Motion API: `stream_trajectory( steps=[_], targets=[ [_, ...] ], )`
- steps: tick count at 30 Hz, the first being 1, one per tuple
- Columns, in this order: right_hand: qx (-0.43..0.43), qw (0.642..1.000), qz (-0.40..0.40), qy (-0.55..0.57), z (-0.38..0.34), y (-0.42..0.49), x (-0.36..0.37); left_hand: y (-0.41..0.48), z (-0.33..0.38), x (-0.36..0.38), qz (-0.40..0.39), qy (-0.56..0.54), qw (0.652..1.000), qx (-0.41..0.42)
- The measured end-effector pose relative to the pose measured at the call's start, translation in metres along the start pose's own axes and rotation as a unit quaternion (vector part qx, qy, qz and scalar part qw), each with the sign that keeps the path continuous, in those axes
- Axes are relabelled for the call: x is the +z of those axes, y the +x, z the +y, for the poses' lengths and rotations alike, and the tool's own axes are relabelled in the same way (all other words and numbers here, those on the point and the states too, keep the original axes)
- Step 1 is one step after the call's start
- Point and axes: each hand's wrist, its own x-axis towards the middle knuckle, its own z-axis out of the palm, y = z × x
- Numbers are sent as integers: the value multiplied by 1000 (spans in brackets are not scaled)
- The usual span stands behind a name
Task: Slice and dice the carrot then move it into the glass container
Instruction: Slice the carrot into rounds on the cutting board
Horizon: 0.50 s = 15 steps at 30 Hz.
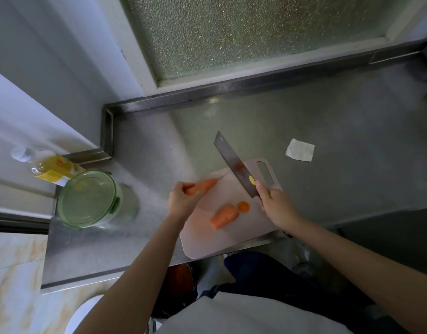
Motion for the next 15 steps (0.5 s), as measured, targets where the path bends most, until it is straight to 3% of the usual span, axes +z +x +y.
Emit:
stream_trajectory(
  steps=[4, 9, 15],
  targets=[
    [-6, 998, -18, -57, -10, 2, 0, -5, -13, 12, -2, 90, 994, 55],
    [-16, 991, -94, -91, -23, 1, -1, -5, -6, 18, 23, 174, 974, 145],
    [-18, 987, -104, -121, -26, 5, 7, -3, -2, 22, 30, 243, 958, 149]
  ],
)
